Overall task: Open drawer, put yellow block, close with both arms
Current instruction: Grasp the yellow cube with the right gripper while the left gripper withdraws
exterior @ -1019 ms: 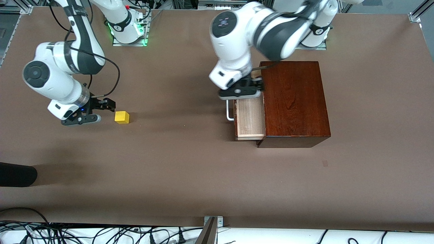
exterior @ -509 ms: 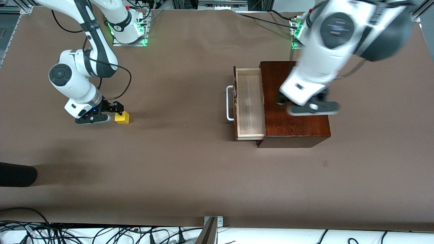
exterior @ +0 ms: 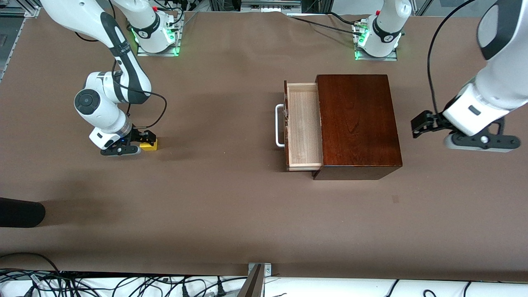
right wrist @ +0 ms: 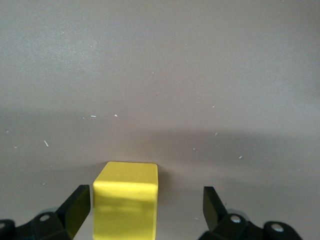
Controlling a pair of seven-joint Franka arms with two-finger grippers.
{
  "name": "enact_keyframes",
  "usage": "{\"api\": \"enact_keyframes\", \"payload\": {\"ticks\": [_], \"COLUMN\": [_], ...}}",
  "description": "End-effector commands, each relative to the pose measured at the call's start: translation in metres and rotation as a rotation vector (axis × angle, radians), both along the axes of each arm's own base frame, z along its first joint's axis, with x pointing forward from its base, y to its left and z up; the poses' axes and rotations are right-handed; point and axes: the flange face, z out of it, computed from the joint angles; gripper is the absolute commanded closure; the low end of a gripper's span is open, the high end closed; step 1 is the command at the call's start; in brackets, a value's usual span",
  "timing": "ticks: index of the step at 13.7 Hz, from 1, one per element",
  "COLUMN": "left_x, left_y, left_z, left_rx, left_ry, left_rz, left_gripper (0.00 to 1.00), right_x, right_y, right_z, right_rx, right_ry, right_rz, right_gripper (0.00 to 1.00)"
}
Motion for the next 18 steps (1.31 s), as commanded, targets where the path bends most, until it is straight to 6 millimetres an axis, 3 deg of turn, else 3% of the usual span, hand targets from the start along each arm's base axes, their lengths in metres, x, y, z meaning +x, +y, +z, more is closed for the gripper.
{"api": "enact_keyframes", "payload": {"ticks": [1,5,8,9,11,12,14,15,17,18], "left_x": [-0.021,-0.047,-0.052,-0.051,-0.051,-0.051,-0.049,-0.049,-0.050,-0.050], "left_y": [0.023,0.050,0.045,0.047,0.045,0.046,0.049,0.050,0.050,0.050], "left_z": [0.009,0.015,0.017,0.016,0.016,0.017,0.016,0.015,0.015,0.015], "left_rx": [-0.011,-0.085,-0.073,-0.073,-0.073,-0.072,-0.040,-0.034,-0.033,-0.033], "left_ry": [-0.011,0.002,0.008,0.010,0.010,0.004,-0.004,-0.003,0.002,0.002], "left_rz": [0.020,0.079,0.069,0.066,0.060,0.060,0.061,0.059,0.056,0.056], "left_gripper": [0.00,0.00,0.00,0.00,0.00,0.00,0.00,0.00,0.00,0.00], "right_x": [-0.008,-0.012,-0.016,-0.016,-0.017,-0.017,-0.016,-0.015,-0.011,-0.010], "right_y": [0.005,0.010,0.010,0.010,0.010,0.010,0.016,0.018,0.022,0.034], "right_z": [-0.008,-0.009,-0.015,-0.016,-0.019,-0.018,-0.012,-0.011,0.005,0.017], "right_rx": [0.015,0.020,0.016,0.016,0.014,0.015,0.020,0.022,0.031,0.042], "right_ry": [-0.013,0.000,0.011,0.012,0.018,0.017,0.012,0.009,-0.019,-0.033], "right_rz": [-0.028,-0.031,-0.029,-0.029,-0.029,-0.029,-0.017,-0.013,0.009,0.034], "right_gripper": [0.00,0.00,0.00,0.04,0.36,0.63,0.91,0.99,1.00,1.00]}}
